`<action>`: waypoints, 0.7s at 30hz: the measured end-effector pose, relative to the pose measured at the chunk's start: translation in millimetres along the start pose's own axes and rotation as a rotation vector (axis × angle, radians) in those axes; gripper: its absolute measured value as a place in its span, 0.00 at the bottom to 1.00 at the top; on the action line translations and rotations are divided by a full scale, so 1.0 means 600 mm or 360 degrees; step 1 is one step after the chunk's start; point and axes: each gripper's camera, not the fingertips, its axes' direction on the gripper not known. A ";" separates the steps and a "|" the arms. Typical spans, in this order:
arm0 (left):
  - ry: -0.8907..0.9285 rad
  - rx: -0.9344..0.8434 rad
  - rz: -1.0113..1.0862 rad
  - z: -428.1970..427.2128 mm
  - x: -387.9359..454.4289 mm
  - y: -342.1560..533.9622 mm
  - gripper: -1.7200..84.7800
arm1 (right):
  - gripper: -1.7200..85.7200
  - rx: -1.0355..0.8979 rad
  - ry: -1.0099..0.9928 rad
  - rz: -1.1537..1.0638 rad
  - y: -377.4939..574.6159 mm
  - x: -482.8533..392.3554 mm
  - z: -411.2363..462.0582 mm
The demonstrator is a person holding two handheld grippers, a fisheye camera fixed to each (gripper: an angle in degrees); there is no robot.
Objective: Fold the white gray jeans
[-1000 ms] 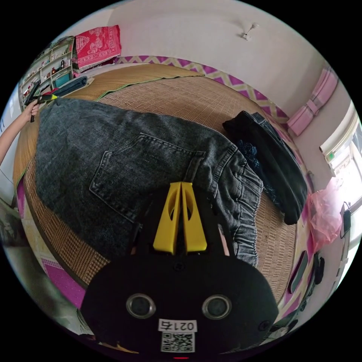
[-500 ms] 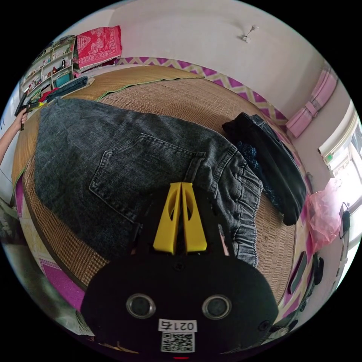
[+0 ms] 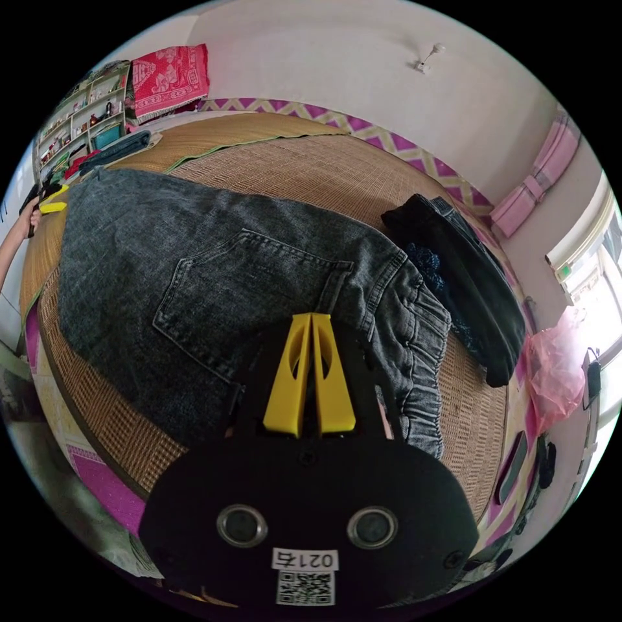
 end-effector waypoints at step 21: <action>0.0074 0.0458 0.0944 -0.211 0.817 0.114 0.01 | 0.01 0.0007 -0.0089 0.0045 0.029 0.087 0.029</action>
